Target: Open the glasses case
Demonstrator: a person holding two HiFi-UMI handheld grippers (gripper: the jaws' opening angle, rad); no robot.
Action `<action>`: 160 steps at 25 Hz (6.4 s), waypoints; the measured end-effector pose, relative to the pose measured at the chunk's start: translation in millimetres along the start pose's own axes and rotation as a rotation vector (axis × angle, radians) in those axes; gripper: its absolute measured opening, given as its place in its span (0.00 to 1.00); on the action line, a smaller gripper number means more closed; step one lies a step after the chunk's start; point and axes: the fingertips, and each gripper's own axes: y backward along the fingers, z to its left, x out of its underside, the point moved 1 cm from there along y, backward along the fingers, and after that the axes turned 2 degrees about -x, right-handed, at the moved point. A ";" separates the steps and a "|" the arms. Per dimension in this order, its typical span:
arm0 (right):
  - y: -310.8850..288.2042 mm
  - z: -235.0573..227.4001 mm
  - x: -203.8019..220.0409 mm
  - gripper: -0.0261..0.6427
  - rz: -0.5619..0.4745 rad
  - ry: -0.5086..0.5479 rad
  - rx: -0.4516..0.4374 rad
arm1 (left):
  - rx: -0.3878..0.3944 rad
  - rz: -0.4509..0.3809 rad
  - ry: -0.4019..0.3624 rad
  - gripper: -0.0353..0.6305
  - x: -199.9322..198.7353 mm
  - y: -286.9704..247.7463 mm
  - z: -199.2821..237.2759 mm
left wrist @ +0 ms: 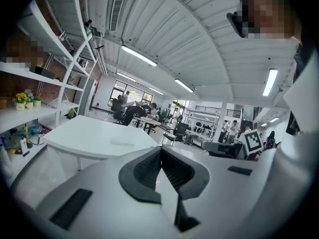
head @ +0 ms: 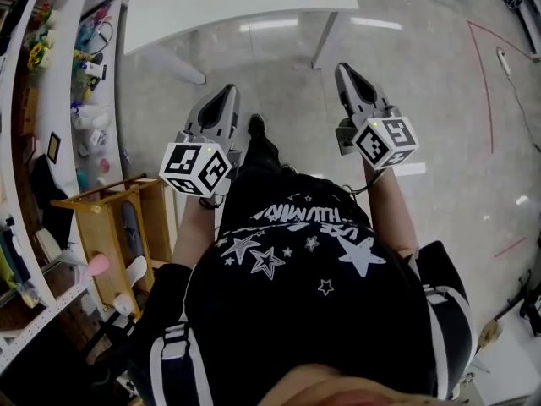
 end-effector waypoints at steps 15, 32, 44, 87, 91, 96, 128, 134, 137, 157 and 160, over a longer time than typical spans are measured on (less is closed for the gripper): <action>-169.9 -8.9 -36.6 0.05 0.034 0.068 0.067 | 0.068 0.040 0.042 0.07 -40.5 -113.4 128.8; -241.1 -15.0 -28.6 0.05 0.052 0.063 0.138 | 0.139 0.121 -0.025 0.07 -48.8 -169.6 185.8; -268.7 -66.9 -24.8 0.05 0.076 0.058 0.134 | 0.112 0.172 -0.056 0.07 -32.6 -226.8 186.5; -422.1 -166.3 54.5 0.07 0.578 0.401 -0.278 | -0.229 0.576 -0.048 0.07 77.1 -371.1 276.5; -422.6 -155.9 61.7 0.27 0.607 0.492 -0.372 | -0.229 0.582 -0.040 0.07 78.4 -370.4 276.7; -426.8 -148.4 78.0 0.45 0.673 0.631 -0.474 | -0.236 0.589 -0.030 0.07 78.2 -371.7 275.9; -441.1 -157.5 97.2 0.46 0.819 0.812 -0.687 | -0.296 0.591 0.025 0.07 80.7 -373.8 275.9; -440.6 -157.0 96.3 0.46 0.820 0.769 -0.711 | -0.303 0.585 0.029 0.07 79.6 -372.3 275.4; -441.8 -158.4 96.7 0.46 0.825 0.748 -0.729 | -0.308 0.583 0.027 0.07 79.5 -373.6 275.8; -442.8 -151.9 85.7 0.46 0.865 0.574 -0.786 | -0.263 0.629 0.023 0.07 82.9 -371.4 268.9; -444.1 -154.5 89.1 0.46 0.877 0.569 -0.810 | -0.253 0.597 0.020 0.07 76.9 -374.4 266.7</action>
